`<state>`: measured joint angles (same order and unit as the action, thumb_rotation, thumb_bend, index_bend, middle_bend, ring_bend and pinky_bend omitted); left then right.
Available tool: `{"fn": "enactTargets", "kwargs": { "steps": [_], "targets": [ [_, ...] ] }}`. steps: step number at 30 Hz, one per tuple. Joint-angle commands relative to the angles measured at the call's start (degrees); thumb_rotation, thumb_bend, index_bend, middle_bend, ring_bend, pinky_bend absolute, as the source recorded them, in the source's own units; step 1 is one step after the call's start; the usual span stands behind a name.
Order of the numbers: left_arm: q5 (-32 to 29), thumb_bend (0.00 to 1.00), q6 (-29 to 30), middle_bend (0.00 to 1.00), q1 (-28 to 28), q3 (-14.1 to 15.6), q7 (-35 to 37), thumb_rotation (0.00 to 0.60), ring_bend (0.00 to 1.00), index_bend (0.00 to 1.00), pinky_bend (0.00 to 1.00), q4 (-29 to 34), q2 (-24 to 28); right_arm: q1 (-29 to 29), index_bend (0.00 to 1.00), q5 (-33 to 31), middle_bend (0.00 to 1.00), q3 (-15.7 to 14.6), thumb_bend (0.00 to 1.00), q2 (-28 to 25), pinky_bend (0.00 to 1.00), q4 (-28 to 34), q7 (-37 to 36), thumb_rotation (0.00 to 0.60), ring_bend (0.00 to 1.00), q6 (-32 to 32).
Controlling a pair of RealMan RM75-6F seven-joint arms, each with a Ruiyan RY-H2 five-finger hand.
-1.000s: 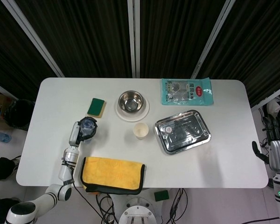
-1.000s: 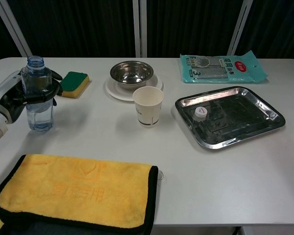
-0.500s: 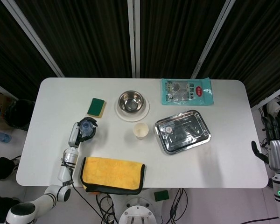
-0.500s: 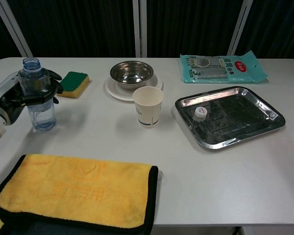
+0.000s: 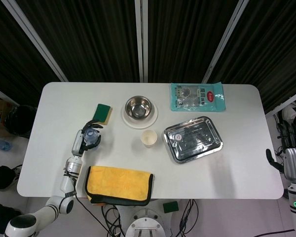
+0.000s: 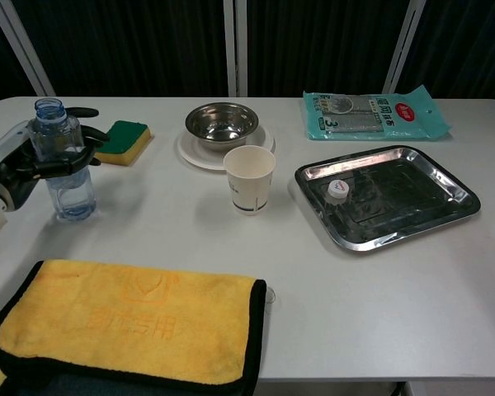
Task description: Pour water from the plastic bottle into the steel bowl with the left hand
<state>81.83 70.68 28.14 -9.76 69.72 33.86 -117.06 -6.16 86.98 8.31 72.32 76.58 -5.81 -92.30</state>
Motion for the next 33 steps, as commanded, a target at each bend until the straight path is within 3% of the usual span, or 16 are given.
{"fn": "enactTargets", "kwargs": {
  "steps": [1, 11, 18, 28, 33],
  "targets": [
    [-0.05, 0.36, 0.20, 0.29, -0.08, -0.07, 0.05, 0.600, 0.22, 0.09, 0.32, -0.21, -0.09, -0.02, 0.00, -0.02, 0.00, 0.01, 0.36, -0.01, 0.00, 0.01, 0.02, 0.600, 0.00, 0.05],
    [0.10, 0.31, 0.22, 0.22, -0.36, 0.17, 0.74, 0.600, 0.16, 0.05, 0.26, -0.51, 0.23, -0.12, 0.00, 0.01, 0.00, 0.05, 0.36, 0.07, 0.00, 0.08, 0.18, 0.600, 0.00, 0.10],
    [0.95, 0.22, 0.34, 0.15, -0.81, 1.22, 1.70, 0.600, 0.09, 0.02, 0.19, -0.70, 0.87, -0.11, 0.00, 0.04, 0.00, 0.08, 0.36, 0.06, 0.00, 0.16, 0.36, 0.600, 0.00, -0.02],
    [2.17, 0.08, 0.76, 0.10, -1.32, 2.69, 1.22, 0.600, 0.06, 0.00, 0.17, -0.38, 1.72, -0.10, 0.00, -0.01, 0.00, 0.11, 0.36, 0.18, 0.00, 0.08, 0.34, 0.600, 0.00, -0.04],
    [2.07, 0.06, 1.40, 0.08, -1.57, 2.50, 0.79, 0.600, 0.05, 0.00, 0.16, -0.08, 2.41, -0.03, 0.00, -0.09, 0.00, 0.21, 0.36, 0.01, 0.00, 0.16, 0.17, 0.600, 0.00, -0.18]
  ]
}}
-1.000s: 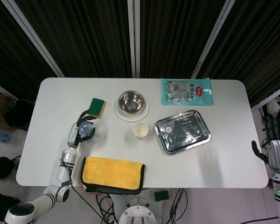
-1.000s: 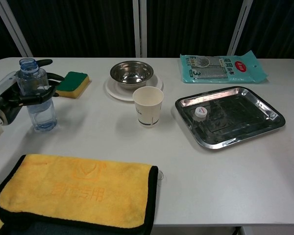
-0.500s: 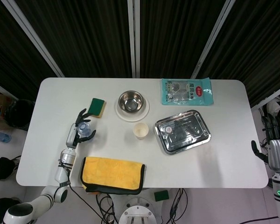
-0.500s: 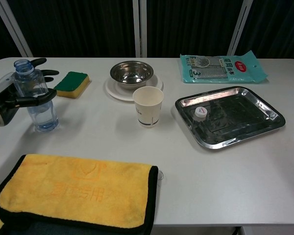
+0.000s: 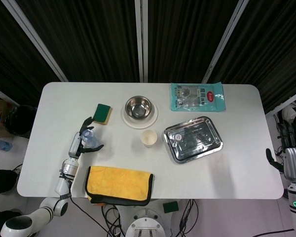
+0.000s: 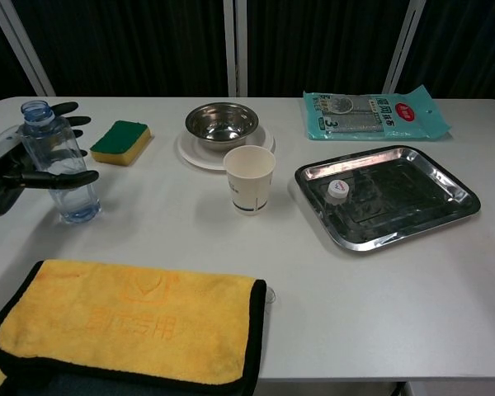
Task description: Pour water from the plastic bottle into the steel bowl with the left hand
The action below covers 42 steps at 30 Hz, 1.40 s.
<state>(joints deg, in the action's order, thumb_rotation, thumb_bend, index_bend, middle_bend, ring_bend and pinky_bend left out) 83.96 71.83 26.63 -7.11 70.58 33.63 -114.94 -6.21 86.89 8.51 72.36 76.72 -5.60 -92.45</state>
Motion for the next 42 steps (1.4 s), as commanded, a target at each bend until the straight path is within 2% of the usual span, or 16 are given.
{"fn": "enactTargets", "kwargs": {
  "steps": [1, 5, 12, 18, 27, 33, 37, 40, 42],
  "targets": [
    [-0.15, 0.06, 0.37, 0.07, -0.10, -0.27, -0.08, 0.600, 0.04, 0.00, 0.16, 0.28, 0.48, 0.04, 0.00, 0.00, 0.00, 0.01, 0.36, -0.04, 0.00, 0.02, -0.06, 0.600, 0.00, -0.07],
    [-0.18, 0.06, 1.34, 0.06, -0.45, -0.51, -0.13, 0.600, 0.04, 0.00, 0.16, 1.34, 1.58, 0.10, 0.00, 0.05, 0.00, 0.03, 0.36, -0.02, 0.00, 0.03, -0.22, 0.600, 0.00, -0.24],
    [0.54, 0.06, 3.12, 0.04, -2.43, 0.78, -1.58, 0.600, 0.02, 0.00, 0.14, 4.10, 4.37, 0.24, 0.00, 0.25, 0.00, 0.02, 0.36, 0.02, 0.00, 0.15, -0.53, 0.600, 0.00, -0.67],
    [-1.06, 0.06, 4.61, 0.03, -4.27, -0.54, -1.44, 0.600, 0.02, 0.00, 0.14, 6.10, 6.24, 0.52, 0.00, 0.64, 0.00, 0.00, 0.36, -0.11, 0.00, 0.20, -0.99, 0.600, 0.00, -1.46],
    [-1.67, 0.06, 10.77, 0.01, -8.41, -1.82, -0.91, 0.600, 0.00, 0.00, 0.14, 10.99, 11.37, 1.33, 0.00, 1.21, 0.00, 0.06, 0.36, -0.63, 0.00, 0.52, -2.01, 0.600, 0.00, -3.29],
    [-1.57, 0.06, 18.18, 0.01, -12.84, -2.97, -0.08, 0.600, 0.00, 0.00, 0.14, 17.32, 17.08, 2.09, 0.00, 1.39, 0.00, -0.16, 0.36, -0.93, 0.00, 0.25, -2.75, 0.600, 0.00, -4.21],
    [-0.63, 0.03, 23.96, 0.01, -14.74, -4.97, -1.21, 0.599, 0.00, 0.00, 0.14, 24.83, 23.06, 2.45, 0.00, 1.79, 0.00, -0.52, 0.36, -1.07, 0.00, 0.19, -3.16, 0.600, 0.00, -4.53],
    [0.02, 0.03, 25.91, 0.04, -15.49, -6.13, -6.76, 0.594, 0.01, 0.00, 0.14, 31.83, 29.10, 2.73, 0.00, 2.26, 0.00, -0.96, 0.36, -1.14, 0.00, 0.07, -3.22, 0.600, 0.00, -4.73],
    [0.92, 0.05, 26.04, 0.10, -16.23, -5.64, -13.40, 0.547, 0.04, 0.02, 0.14, 36.42, 33.97, 3.09, 0.00, 2.51, 0.00, -1.45, 0.36, -1.34, 0.00, -0.12, -3.13, 0.600, 0.00, -4.78]
  ]
}}
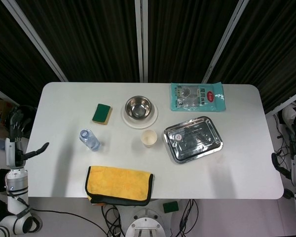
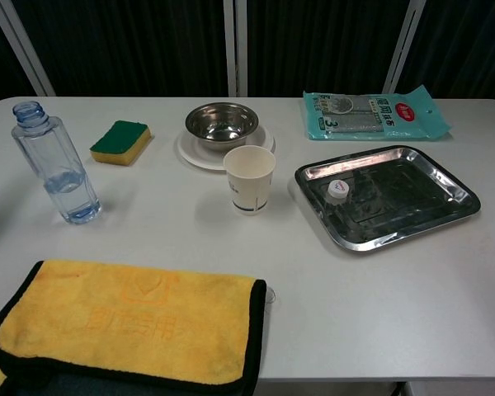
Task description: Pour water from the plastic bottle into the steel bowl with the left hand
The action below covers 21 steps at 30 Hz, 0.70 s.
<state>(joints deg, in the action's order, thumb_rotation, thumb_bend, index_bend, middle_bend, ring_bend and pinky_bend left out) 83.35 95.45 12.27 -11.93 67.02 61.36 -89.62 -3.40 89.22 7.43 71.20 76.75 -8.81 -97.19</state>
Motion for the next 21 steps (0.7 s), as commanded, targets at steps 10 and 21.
{"fn": "enactTargets", "kwargs": {
  "steps": [10, 21],
  "targets": [
    [7.02, 0.02, -5.46, 0.17, -6.56, 11.81, -63.32, 0.310, 0.10, 0.16, 0.21, 20.48, 24.21, 2.53, 0.00, -0.14, 0.00, -4.81, 0.32, -3.78, 0.00, -0.19, 5.51, 0.600, 0.00, 4.47],
    [9.59, 0.02, -9.74, 0.07, -8.15, 16.83, -80.55, 0.068, 0.03, 0.05, 0.14, 25.70, 25.07, 3.12, 0.00, -1.43, 0.00, -6.30, 0.32, -3.08, 0.00, -0.52, 10.46, 0.600, 0.00, 7.97]
  ]
}}
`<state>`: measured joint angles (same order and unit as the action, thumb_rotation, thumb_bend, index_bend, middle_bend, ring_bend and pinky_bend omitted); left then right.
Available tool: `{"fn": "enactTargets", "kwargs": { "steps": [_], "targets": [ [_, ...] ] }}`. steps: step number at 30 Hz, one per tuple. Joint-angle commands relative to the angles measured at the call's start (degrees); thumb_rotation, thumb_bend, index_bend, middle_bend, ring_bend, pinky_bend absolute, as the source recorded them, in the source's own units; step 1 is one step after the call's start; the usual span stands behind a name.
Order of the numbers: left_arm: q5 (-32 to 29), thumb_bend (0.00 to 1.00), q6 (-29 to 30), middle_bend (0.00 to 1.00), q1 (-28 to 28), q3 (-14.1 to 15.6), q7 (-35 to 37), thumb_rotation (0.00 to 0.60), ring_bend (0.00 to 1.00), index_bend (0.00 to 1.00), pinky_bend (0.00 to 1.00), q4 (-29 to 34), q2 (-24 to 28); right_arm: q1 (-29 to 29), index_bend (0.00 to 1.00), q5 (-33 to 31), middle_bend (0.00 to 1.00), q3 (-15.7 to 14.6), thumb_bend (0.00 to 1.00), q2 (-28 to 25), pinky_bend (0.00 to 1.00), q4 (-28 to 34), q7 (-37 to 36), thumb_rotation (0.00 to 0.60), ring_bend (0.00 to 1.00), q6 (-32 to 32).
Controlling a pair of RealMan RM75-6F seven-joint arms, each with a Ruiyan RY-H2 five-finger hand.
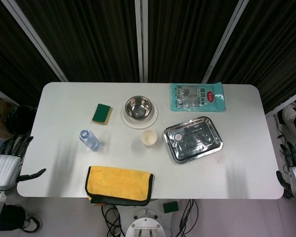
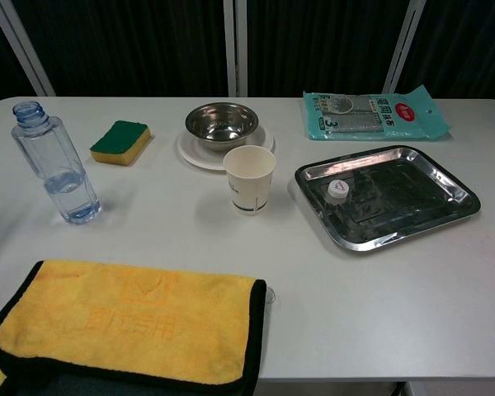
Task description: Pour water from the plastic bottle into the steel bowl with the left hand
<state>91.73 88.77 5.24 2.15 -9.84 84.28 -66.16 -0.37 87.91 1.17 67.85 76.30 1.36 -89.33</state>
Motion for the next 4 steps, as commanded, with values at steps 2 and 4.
{"fn": "enactTargets", "kwargs": {
  "steps": [2, 4],
  "targets": [
    [0.90, 0.02, -3.91, 0.06, -1.12, 2.98, -3.40, 0.045, 0.02, 0.04, 0.14, 2.82, 1.38, 0.12, 0.00, -0.09, 0.00, 0.06, 0.32, 0.55, 0.00, -0.12, 0.59, 0.600, 0.00, -0.02],
    [1.02, 0.02, -3.73, 0.05, -1.29, 2.94, -2.98, 0.018, 0.01, 0.04, 0.14, 2.45, 0.92, 0.14, 0.00, -0.09, 0.00, 0.16, 0.32, 0.70, 0.00, -0.11, 0.94, 0.600, 0.00, -0.08]
  ]
}}
